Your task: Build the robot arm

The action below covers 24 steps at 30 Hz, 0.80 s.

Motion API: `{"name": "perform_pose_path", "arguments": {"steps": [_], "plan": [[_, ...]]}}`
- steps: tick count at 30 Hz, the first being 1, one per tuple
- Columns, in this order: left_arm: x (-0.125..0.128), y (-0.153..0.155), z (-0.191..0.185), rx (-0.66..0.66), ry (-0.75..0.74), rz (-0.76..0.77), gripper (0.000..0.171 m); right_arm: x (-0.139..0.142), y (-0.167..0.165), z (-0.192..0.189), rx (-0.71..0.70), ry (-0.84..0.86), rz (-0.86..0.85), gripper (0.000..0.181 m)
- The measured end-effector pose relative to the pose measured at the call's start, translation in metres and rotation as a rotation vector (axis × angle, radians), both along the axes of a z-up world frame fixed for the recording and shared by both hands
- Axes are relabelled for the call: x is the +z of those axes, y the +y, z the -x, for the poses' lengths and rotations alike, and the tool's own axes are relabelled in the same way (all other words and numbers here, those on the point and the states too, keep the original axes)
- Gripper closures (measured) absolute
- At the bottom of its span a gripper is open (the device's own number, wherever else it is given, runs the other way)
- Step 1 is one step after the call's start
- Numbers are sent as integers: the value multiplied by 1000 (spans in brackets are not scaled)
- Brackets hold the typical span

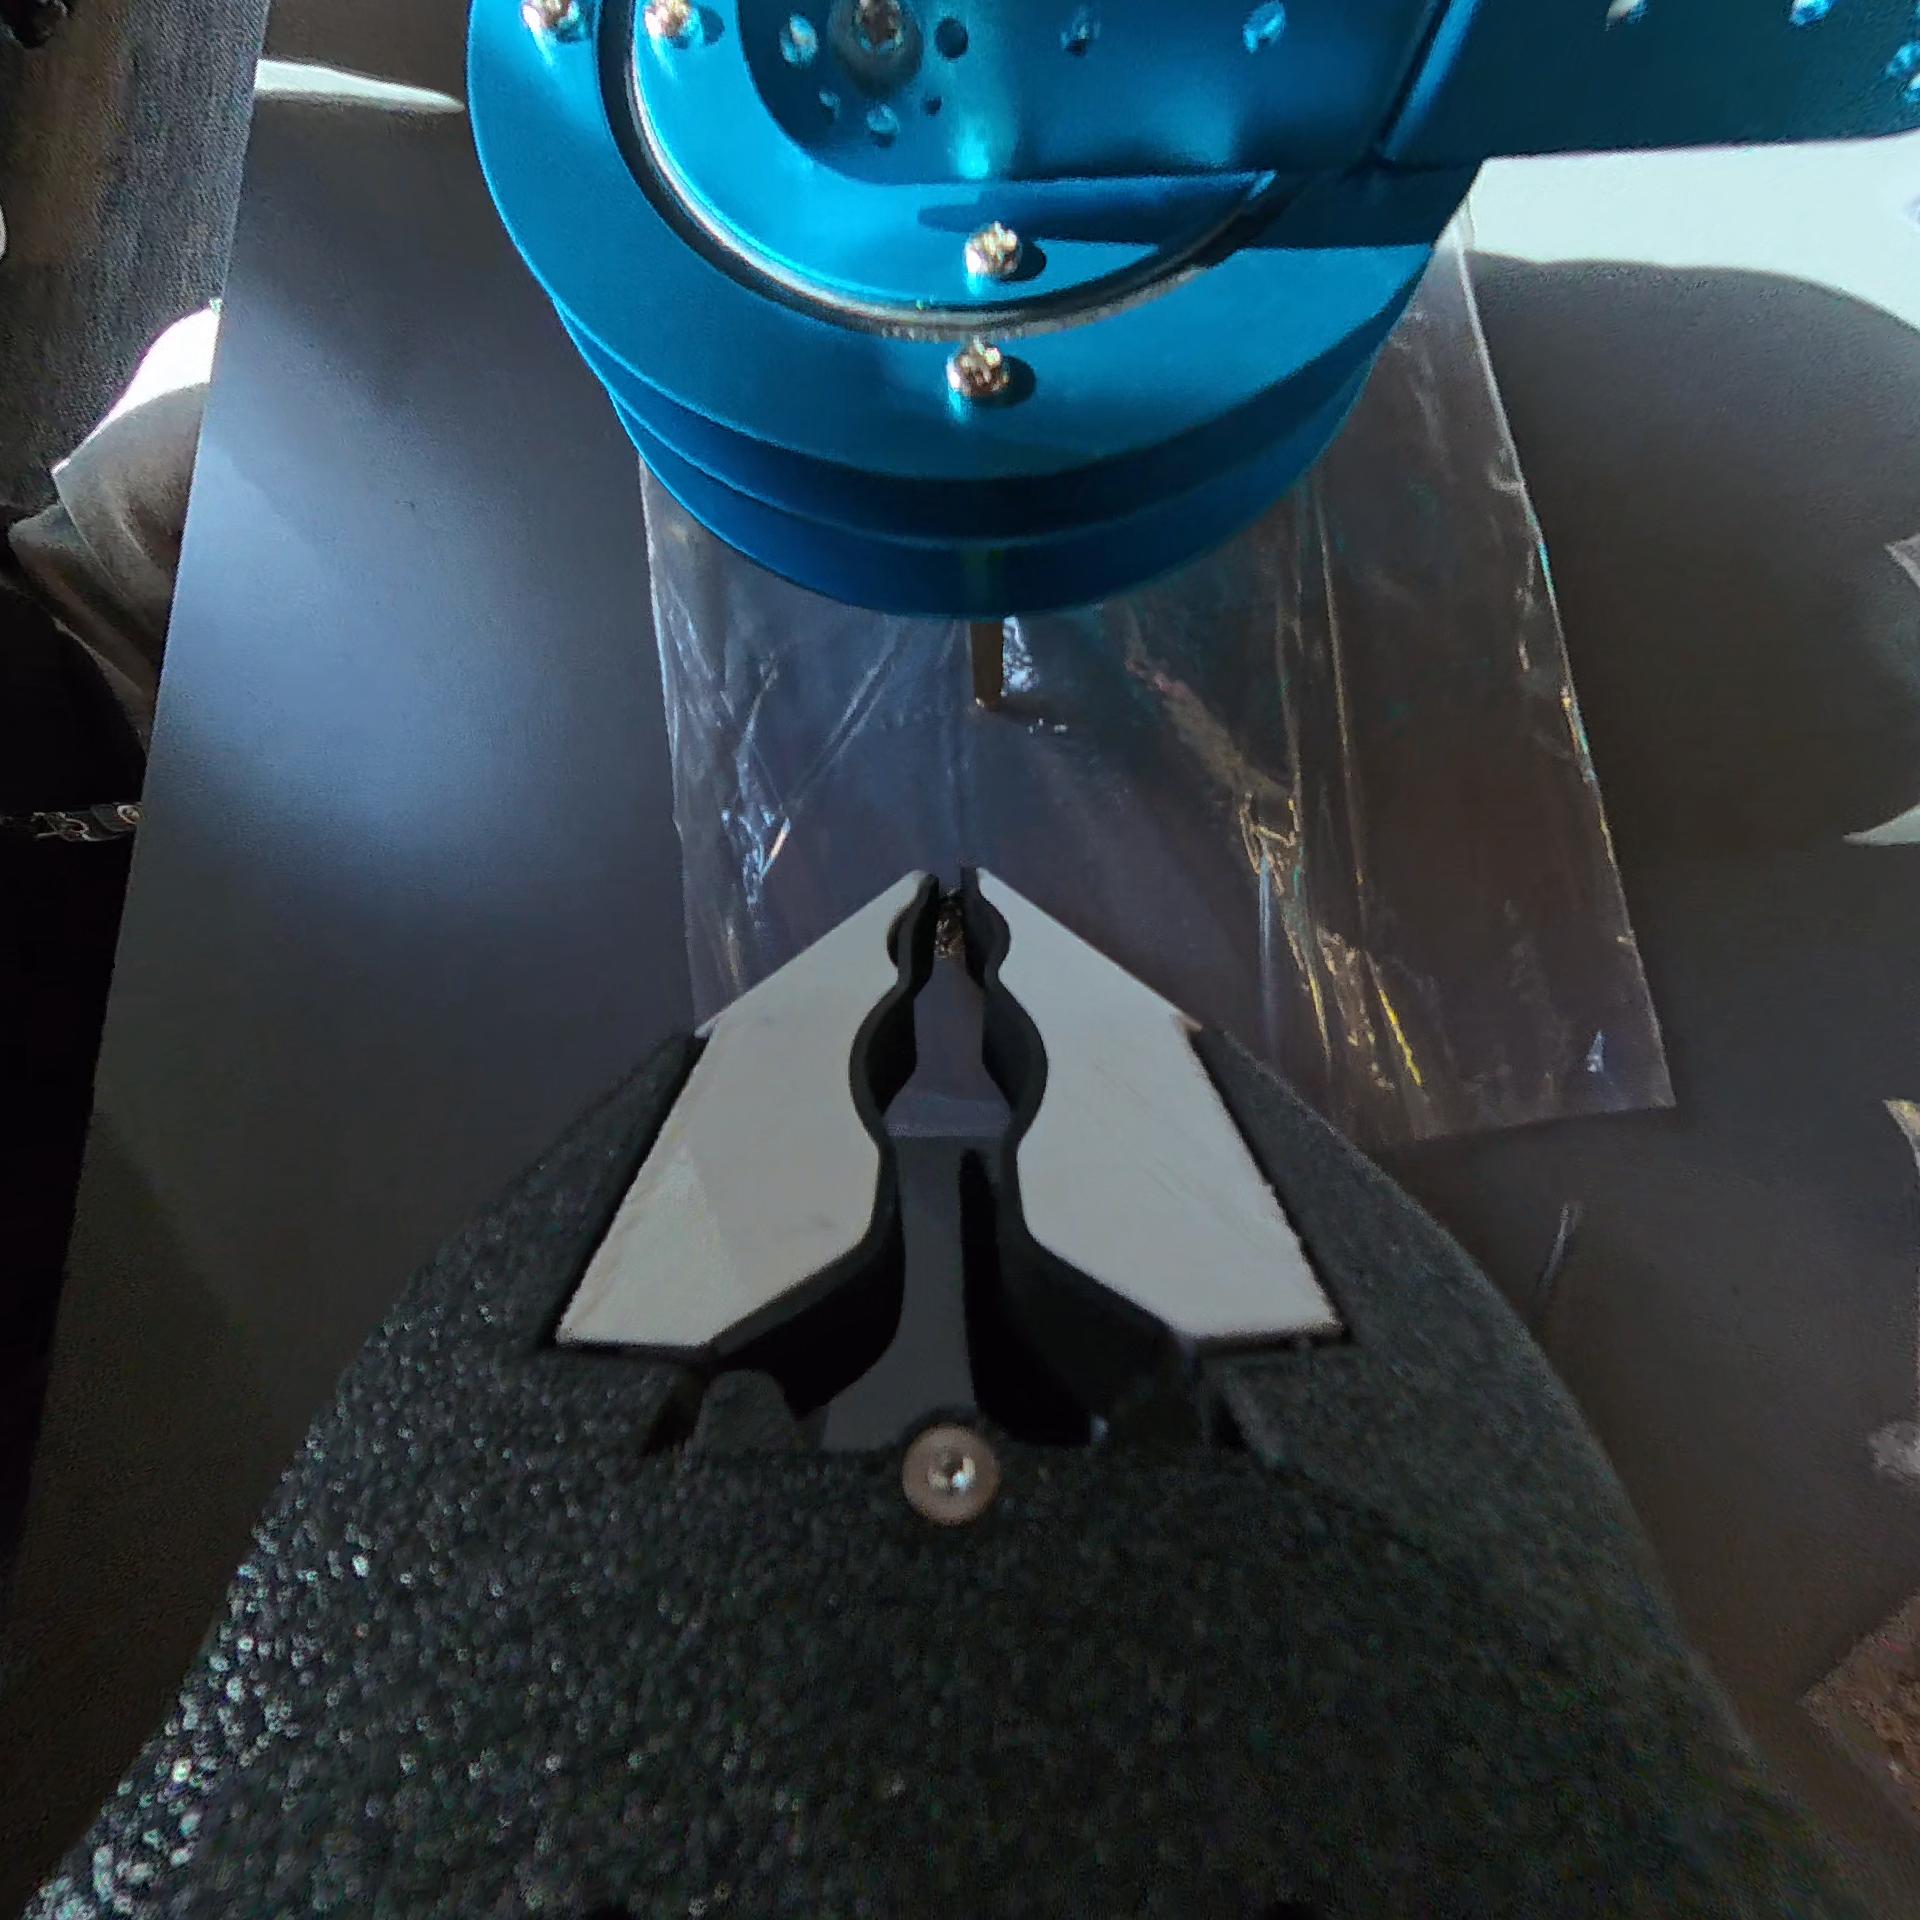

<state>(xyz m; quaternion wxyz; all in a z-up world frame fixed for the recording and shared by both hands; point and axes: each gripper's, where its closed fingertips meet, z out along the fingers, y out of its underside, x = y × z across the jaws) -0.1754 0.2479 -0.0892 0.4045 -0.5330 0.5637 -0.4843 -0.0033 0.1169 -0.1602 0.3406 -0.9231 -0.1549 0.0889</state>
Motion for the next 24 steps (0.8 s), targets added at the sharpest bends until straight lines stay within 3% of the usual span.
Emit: {"name": "perform_pose_path", "arguments": {"steps": [7, 14, 20, 24], "plan": [[0, -1, -1, 1, 13, -14, 118, 2, -7, -12, -38, 8, -8, 172], [7, 17, -17, 26, 63, -19, 118, 39, -2, -49, -201, 3, -153, 165], [26, 53, -70, -25, 117, -115, 118, 58, 3, -105, -420, -52, -261, 159], [33, 84, -127, -64, 182, -211, 120, 55, 8, -137, -466, -130, -156, 149]]}}
